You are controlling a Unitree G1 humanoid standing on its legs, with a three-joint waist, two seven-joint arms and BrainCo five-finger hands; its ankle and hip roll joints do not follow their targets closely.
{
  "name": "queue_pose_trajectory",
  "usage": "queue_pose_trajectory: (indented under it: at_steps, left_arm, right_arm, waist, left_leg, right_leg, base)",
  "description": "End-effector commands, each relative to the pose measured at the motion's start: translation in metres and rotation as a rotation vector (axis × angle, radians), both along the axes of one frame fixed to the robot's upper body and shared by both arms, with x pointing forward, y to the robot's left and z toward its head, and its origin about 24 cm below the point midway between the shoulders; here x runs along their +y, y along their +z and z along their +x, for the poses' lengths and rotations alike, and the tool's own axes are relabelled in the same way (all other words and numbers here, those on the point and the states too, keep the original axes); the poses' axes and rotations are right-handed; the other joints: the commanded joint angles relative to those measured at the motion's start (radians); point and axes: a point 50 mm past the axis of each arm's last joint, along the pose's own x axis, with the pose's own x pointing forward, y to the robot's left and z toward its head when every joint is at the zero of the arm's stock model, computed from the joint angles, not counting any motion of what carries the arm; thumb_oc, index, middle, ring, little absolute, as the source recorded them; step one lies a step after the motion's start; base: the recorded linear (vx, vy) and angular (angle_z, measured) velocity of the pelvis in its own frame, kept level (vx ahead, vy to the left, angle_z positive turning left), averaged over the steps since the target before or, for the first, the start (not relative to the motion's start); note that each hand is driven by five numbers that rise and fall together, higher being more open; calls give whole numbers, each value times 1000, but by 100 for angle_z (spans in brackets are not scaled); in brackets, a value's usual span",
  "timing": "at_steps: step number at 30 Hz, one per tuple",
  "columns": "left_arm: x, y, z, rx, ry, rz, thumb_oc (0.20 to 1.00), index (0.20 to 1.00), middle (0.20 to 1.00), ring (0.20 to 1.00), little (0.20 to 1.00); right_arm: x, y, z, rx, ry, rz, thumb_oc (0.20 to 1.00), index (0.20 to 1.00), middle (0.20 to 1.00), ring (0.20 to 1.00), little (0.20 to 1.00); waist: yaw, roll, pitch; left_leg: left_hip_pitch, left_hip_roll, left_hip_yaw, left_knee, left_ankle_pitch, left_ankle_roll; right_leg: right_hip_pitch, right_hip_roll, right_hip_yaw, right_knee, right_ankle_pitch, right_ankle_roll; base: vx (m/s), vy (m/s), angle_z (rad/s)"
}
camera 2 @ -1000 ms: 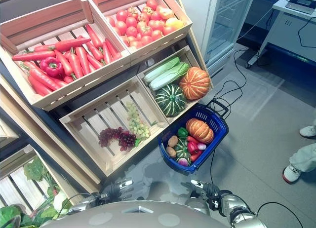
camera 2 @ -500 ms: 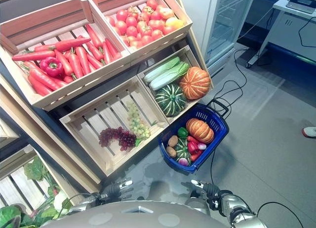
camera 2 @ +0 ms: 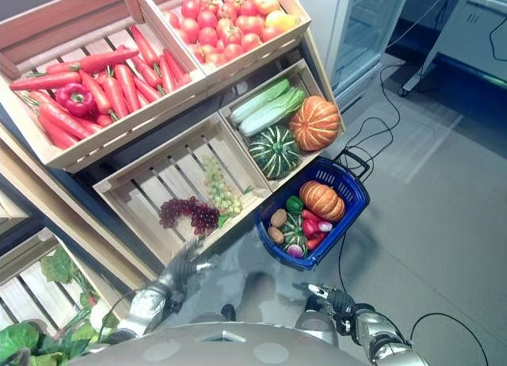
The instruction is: Pick up fruits and vegetables into the basket
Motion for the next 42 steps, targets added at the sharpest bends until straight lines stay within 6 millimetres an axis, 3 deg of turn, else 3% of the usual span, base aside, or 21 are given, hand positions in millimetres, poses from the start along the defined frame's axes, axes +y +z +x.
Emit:
queue_pose_trajectory:
  at_steps: [1,9,15,20,24,25,28,42]
  left_arm:
    - [19,42,32,-319,63,214,1000,1000,1000,1000,1000]
    - [51,94,53,-759,269,649,1000,1000,1000,1000,1000]
    - [70,106,66,-825,384,974,1000,1000,1000,1000,1000]
    - [87,117,78,-778,502,1121,1000,1000,1000,1000,1000]
    - [95,133,87,-792,566,1166,1000,1000,1000,1000,1000]
    - [98,139,90,-799,585,1167,1000,1000,1000,1000,1000]
    - [104,153,97,-816,639,1171,1000,1000,1000,1000,1000]
    - [126,190,106,-818,850,1119,1000,1000,1000,1000,1000]
  right_arm:
    - [5,10,25,-129,-34,22,1000,1000,1000,1000,1000]
    - [0,51,78,-425,-30,2,1000,1000,1000,1000,1000]
    - [1,86,111,-594,16,-2,1000,1000,1000,1000,1000]
    - [7,118,133,-733,51,-13,1000,1000,1000,1000,1000]
    - [9,138,144,-824,47,-9,1000,1000,1000,1000,1000]
    - [8,144,147,-849,42,-9,1000,1000,1000,1000,1000]
    - [6,159,153,-909,42,-17,1000,1000,1000,1000,1000]
    - [1,189,162,-1000,43,-42,1000,1000,1000,1000,1000]
  waist:
    - [-12,-31,40]
    - [-48,-17,147]
    - [-92,-24,218]
    - [-125,-38,282]
    - [-136,-52,322]
    - [-137,-54,334]
    - [-142,-60,354]
    - [-155,-54,354]
  left_leg:
    - [-69,9,44,80,-40,38]
    - [-220,2,18,203,-51,26]
    - [-336,9,37,275,-53,16]
    - [-476,14,46,361,-49,14]
    - [-568,19,52,420,-52,17]
    - [-591,21,45,449,-81,10]
    - [-672,25,38,506,-90,9]
    - [-905,27,21,636,-115,7]
  right_leg:
    - [-11,-93,-1,149,-120,46]
    - [-182,-104,34,299,-170,17]
    - [-329,-108,78,380,-172,18]
    - [-482,-94,115,465,-167,14]
    - [-576,-79,132,520,-168,13]
    - [-596,-72,140,550,-197,21]
    - [-666,-61,146,590,-202,16]
    - [-880,-41,167,683,-213,5]
  base:
    - [37,14,0]
    - [-72,-6,3]
    - [-66,9,-11]
    - [-87,15,-9]
    - [-43,-9,-2]
    - [15,-16,-4]
    - [-7,-12,-5]
    - [6,17,-1]
